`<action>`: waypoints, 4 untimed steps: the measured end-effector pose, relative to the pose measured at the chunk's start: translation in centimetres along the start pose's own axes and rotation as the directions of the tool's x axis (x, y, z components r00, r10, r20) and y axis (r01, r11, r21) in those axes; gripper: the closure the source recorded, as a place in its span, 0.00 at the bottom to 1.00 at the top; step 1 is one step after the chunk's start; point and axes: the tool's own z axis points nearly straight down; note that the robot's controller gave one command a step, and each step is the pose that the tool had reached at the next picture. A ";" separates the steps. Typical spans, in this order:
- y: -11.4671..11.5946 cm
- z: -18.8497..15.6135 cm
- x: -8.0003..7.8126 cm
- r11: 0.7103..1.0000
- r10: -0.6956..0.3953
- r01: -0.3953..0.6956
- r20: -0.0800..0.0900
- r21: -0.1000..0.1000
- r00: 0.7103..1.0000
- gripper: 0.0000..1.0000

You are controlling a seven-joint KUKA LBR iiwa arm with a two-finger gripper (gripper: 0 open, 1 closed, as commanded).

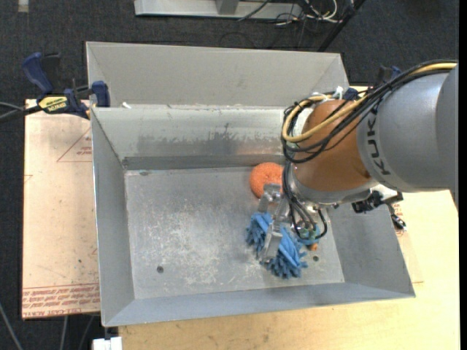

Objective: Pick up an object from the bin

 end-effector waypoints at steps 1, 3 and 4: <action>-2.8 2.0 0.4 0.987 0.163 -0.163 -0.007 0.006 0.987 0.00; -4.6 3.0 0.6 0.997 0.077 -0.077 -0.003 0.002 0.997 0.00; -5.3 4.7 0.0 0.986 0.169 -0.169 -0.001 -0.001 0.986 1.00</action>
Offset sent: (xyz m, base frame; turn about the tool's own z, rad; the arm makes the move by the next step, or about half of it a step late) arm -0.0128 -0.0621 -0.0157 0.1683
